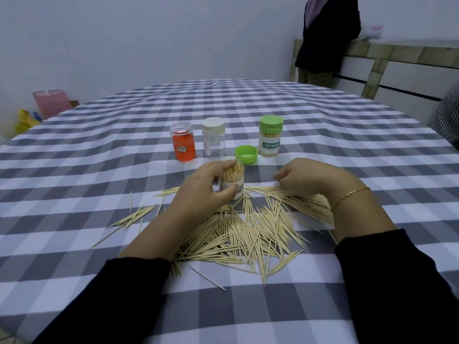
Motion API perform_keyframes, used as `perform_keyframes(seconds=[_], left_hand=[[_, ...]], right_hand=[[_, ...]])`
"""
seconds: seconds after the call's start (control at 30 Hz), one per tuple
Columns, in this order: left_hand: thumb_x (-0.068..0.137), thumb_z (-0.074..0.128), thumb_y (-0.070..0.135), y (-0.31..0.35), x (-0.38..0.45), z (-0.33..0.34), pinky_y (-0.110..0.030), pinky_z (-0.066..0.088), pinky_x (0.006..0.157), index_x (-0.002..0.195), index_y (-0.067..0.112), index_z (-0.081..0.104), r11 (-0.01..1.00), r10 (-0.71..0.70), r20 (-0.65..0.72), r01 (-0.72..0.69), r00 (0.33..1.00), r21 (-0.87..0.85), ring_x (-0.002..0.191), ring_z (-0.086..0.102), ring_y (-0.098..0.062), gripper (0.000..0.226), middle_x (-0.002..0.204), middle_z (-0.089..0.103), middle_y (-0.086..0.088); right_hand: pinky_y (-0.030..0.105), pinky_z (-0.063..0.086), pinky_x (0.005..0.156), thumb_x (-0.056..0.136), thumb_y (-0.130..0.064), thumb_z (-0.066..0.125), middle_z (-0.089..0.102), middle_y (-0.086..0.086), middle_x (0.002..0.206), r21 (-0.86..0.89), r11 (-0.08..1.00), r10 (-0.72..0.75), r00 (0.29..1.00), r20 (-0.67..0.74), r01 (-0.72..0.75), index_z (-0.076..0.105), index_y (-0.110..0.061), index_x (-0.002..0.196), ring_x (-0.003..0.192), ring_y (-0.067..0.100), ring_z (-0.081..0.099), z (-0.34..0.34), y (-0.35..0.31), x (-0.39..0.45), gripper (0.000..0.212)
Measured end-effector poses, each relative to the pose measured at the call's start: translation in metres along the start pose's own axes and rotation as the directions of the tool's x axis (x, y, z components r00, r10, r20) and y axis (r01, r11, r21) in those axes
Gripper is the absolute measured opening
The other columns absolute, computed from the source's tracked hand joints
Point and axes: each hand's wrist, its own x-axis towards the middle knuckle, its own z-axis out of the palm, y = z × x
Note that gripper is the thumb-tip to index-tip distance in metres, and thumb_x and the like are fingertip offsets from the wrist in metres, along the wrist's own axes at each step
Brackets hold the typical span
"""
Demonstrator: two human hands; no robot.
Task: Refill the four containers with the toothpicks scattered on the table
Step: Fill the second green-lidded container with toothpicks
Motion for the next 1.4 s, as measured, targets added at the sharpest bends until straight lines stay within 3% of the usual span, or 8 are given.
perform_keyframes(seconds=[0.1,0.23,0.43,0.6,0.77,0.97,1.2,1.4], left_hand=[[0.088,0.068,0.029,0.000,0.000,0.000,-0.020,0.041,0.089,0.137,0.035,0.050,1.000,-0.008,0.005,0.008,1.000,-0.005,0.109,0.052,-0.006,0.053,0.122,0.049,0.018],[0.087,0.068,0.028,-0.002,0.000,0.000,-0.013,0.038,0.086,0.137,0.035,0.050,1.000,-0.010,0.002,0.010,1.000,0.001,0.109,0.051,-0.003,0.053,0.122,0.050,0.018],[0.087,0.069,0.028,-0.001,0.000,0.000,-0.003,0.034,0.080,0.136,0.036,0.050,1.000,-0.011,-0.001,0.011,1.000,-0.009,0.106,0.051,-0.001,0.053,0.121,0.050,0.018],[0.087,0.069,0.028,0.000,0.000,0.000,-0.003,0.034,0.079,0.136,0.036,0.050,1.000,-0.013,0.002,0.013,1.000,-0.016,0.105,0.051,-0.001,0.053,0.120,0.050,0.018],[0.087,0.069,0.029,0.000,0.000,0.000,-0.013,0.036,0.084,0.137,0.036,0.049,1.000,-0.003,0.000,0.003,1.000,-0.017,0.108,0.050,-0.001,0.054,0.121,0.049,0.019],[0.087,0.069,0.029,0.000,-0.001,0.002,-0.001,0.033,0.079,0.138,0.034,0.049,1.000,0.000,0.000,0.000,1.000,-0.019,0.106,0.050,0.000,0.055,0.124,0.051,0.017],[0.087,0.069,0.030,0.000,-0.002,0.001,-0.012,0.036,0.085,0.138,0.036,0.049,1.000,0.005,-0.004,-0.005,1.000,-0.022,0.106,0.049,0.000,0.056,0.123,0.051,0.018],[0.087,0.069,0.030,0.001,-0.003,0.000,-0.008,0.035,0.082,0.138,0.036,0.048,1.000,0.001,-0.006,-0.001,1.000,-0.018,0.104,0.049,0.000,0.056,0.118,0.048,0.021]], right_hand=[[0.033,0.043,0.095,0.090,-0.028,0.059,0.060,0.005,0.125,-0.091,0.996,-0.006,0.997,0.082,0.013,0.061,-0.011,0.123,0.113,0.023,0.054,-0.002,-0.001,-0.004,0.037],[0.027,0.040,0.063,0.089,-0.035,0.062,0.060,0.003,0.093,-0.221,0.975,-0.013,0.995,0.099,0.035,0.064,-0.011,0.097,0.087,0.020,0.055,0.008,-0.006,0.001,0.026],[0.026,0.042,0.060,0.090,-0.017,0.056,0.059,0.004,0.078,-0.253,0.967,-0.001,0.999,-0.049,-0.011,0.064,-0.010,0.086,0.074,0.021,0.056,0.021,-0.008,0.014,0.012],[0.029,0.038,0.061,0.089,-0.010,0.053,0.045,0.000,0.068,-0.241,0.967,0.039,0.980,-0.195,-0.086,0.039,-0.016,0.065,0.058,0.015,0.041,0.025,-0.017,0.012,0.028],[0.032,0.039,0.068,0.088,-0.004,0.049,0.041,0.000,0.069,-0.262,0.960,0.039,0.972,-0.234,-0.101,0.038,-0.014,0.068,0.072,0.022,0.045,0.026,-0.026,0.005,0.025],[0.031,0.038,0.071,0.088,-0.002,0.054,0.061,0.008,0.106,-0.294,0.950,0.018,0.959,-0.282,-0.104,0.060,-0.009,0.110,0.101,0.028,0.059,0.037,-0.038,-0.002,0.024],[0.030,0.041,0.073,0.084,-0.015,0.067,0.062,0.006,0.113,-0.299,0.947,0.036,0.965,-0.261,-0.116,0.060,-0.012,0.111,0.107,0.027,0.058,0.039,-0.045,-0.002,0.028],[0.032,0.045,0.077,0.088,-0.005,0.054,0.062,0.008,0.112,-0.343,0.934,-0.020,0.942,-0.335,-0.103,0.060,-0.010,0.111,0.106,0.029,0.059,0.046,-0.047,-0.006,0.024]])
